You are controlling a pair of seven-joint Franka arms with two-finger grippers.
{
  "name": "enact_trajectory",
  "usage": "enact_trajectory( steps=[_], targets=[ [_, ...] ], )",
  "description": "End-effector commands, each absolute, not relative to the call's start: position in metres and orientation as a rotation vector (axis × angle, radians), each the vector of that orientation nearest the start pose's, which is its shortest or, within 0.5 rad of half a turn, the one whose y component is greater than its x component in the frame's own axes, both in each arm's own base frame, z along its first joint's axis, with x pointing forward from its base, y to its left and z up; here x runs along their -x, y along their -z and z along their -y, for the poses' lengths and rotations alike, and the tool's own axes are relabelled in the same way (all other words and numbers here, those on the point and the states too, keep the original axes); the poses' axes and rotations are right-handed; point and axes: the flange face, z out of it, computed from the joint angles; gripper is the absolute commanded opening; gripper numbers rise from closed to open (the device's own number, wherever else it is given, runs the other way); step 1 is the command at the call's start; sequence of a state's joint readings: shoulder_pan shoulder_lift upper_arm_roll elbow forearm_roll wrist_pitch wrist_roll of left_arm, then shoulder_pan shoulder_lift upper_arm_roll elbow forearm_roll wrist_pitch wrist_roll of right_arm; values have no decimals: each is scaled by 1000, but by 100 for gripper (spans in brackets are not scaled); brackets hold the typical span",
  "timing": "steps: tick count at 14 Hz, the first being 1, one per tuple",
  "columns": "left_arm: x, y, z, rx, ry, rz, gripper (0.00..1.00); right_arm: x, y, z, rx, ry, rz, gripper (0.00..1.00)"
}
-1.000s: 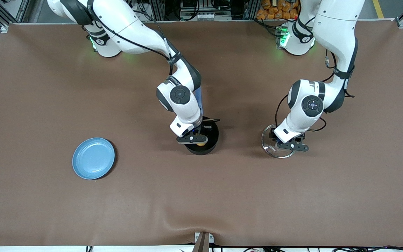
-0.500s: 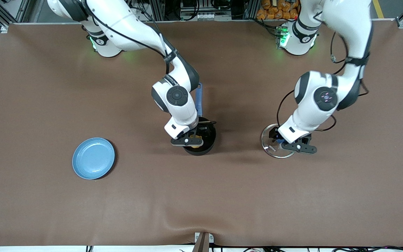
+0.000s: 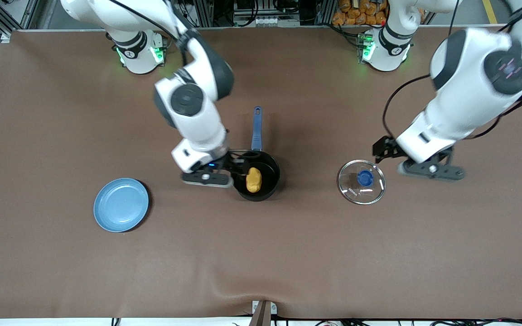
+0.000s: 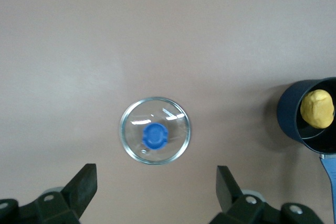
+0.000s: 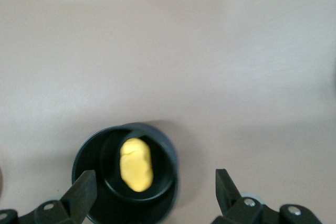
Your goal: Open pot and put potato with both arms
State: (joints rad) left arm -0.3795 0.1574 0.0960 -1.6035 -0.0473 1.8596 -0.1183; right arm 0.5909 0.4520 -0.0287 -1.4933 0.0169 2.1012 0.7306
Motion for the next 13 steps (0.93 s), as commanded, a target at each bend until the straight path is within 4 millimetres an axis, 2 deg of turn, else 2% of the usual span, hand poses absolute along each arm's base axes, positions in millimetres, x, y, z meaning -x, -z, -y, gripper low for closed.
enact_trajectory(
  steps=[1, 2, 4, 7, 9, 11, 13],
  targets=[
    [-578, -585, 164, 3164, 226, -226, 100, -603, -478, -316, 3053, 196, -228, 100],
    [-575, -595, 159, 3162, 252, -223, 100, -610, -496, -287, 3070, 194, -172, 100],
    [-574, -603, 156, 3131, 285, -232, 100, -620, -516, -229, 3104, 138, -139, 100],
    [-577, -601, 150, 3103, 289, -232, 100, -625, -540, -143, 3132, 67, -129, 100],
    [-580, -597, 153, 3105, 282, -244, 100, -624, -554, -94, 3138, 48, -74, 100],
    [-587, -607, 156, 3113, 318, -243, 100, -620, -571, -58, 3139, 80, -50, 100],
    [-586, -613, 154, 3111, 337, -236, 100, -614, -586, -35, 3141, 99, 22, 100]
  ],
)
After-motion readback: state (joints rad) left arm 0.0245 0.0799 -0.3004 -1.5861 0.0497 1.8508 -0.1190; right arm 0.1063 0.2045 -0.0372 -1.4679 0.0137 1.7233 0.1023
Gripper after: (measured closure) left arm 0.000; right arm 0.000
